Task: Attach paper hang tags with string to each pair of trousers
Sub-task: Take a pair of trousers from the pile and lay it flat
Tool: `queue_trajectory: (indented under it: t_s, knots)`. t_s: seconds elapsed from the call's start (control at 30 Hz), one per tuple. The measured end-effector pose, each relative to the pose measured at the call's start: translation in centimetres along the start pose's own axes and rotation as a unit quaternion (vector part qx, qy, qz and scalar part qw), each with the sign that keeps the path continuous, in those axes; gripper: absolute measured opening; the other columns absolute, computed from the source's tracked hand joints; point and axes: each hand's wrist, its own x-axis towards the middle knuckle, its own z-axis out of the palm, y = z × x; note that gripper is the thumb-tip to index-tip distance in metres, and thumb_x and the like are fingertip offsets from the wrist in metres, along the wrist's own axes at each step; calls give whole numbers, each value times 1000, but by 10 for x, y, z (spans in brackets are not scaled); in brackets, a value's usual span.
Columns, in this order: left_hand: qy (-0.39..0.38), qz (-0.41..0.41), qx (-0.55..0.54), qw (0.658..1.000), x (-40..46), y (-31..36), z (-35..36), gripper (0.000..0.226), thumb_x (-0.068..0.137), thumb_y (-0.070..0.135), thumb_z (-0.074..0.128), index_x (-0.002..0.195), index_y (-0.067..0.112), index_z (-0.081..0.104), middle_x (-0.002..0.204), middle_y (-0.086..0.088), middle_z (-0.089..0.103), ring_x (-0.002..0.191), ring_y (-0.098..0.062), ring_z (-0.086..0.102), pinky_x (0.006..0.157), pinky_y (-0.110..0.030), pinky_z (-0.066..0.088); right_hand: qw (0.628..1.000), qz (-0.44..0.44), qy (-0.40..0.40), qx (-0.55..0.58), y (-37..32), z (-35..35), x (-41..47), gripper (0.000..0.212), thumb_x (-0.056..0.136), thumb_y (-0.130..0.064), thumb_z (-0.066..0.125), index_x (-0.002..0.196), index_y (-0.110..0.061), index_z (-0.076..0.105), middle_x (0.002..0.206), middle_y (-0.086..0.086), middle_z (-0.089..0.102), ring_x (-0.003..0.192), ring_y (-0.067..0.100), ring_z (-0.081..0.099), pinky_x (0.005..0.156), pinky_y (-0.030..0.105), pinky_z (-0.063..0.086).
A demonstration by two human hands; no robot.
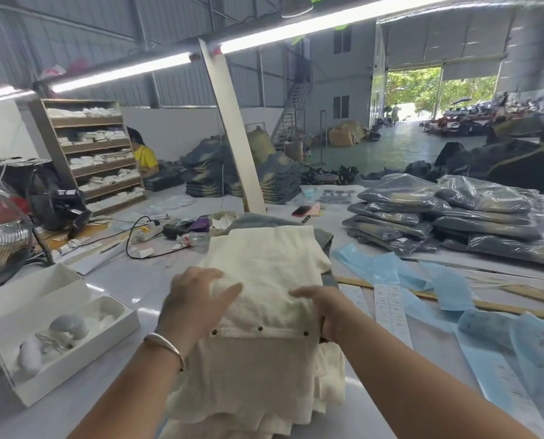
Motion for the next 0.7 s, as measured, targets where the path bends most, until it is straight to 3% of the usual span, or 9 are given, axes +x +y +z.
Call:
queue_trajectory:
  t_s: [0.1,0.23,0.3,0.37,0.47,0.53,0.6,0.7]
  knots:
    - [-13,-124,48,991,14,-22,6,75,82,67,55,136,17,42,136,-12,49,125,-34,43,101,-40,39,1000,4,25,-7,2,0,1,9,77,-2,72,80,-4,64,106,24,68,90,41,67,83,58,54]
    - [-19,-165,-95,982,24,-24,17,77,80,59,67,134,11,39,127,-10,56,116,-32,53,83,-33,41,999,-35,9,28,-4,2,6,5,80,-12,72,78,-12,67,116,9,57,115,32,55,102,47,44]
    - [17,-172,-184,968,27,-21,20,60,75,49,77,116,13,50,105,-2,61,95,-25,58,71,-30,39,998,-42,-4,49,-6,1,10,14,80,-3,68,93,-8,69,113,8,61,109,33,58,94,44,49]
    - [50,-170,-250,952,29,-20,20,39,72,37,83,90,11,59,83,3,66,78,-19,62,61,-28,41,995,-54,-11,80,-6,-1,11,38,77,13,61,109,-7,65,102,12,68,91,35,64,72,39,55]
    - [64,-167,-328,928,28,-15,17,22,72,25,83,80,9,70,77,-5,72,76,-26,68,59,-28,47,987,-103,-42,112,-12,-4,3,46,73,19,58,104,-15,65,93,9,70,80,31,65,59,35,53]
    - [53,-183,-429,883,30,-12,9,24,73,21,82,88,5,72,84,-13,74,77,-28,70,67,-32,53,974,-139,-117,135,-16,-8,-4,43,66,15,64,98,-13,69,90,14,71,76,33,69,61,39,56]
    - [-51,-195,-556,806,33,-9,-3,30,80,25,75,99,2,73,93,-19,74,81,-30,71,76,-36,56,954,-174,-203,135,-15,-17,-10,50,58,5,73,107,-6,67,93,18,70,79,33,69,65,41,56]
    - [-216,-217,-640,705,32,1,-14,34,89,33,60,103,6,74,83,-17,72,67,-26,68,64,-32,59,921,-168,-294,194,-9,-38,-16,71,58,-33,88,118,-2,65,106,19,68,95,32,67,81,41,55]
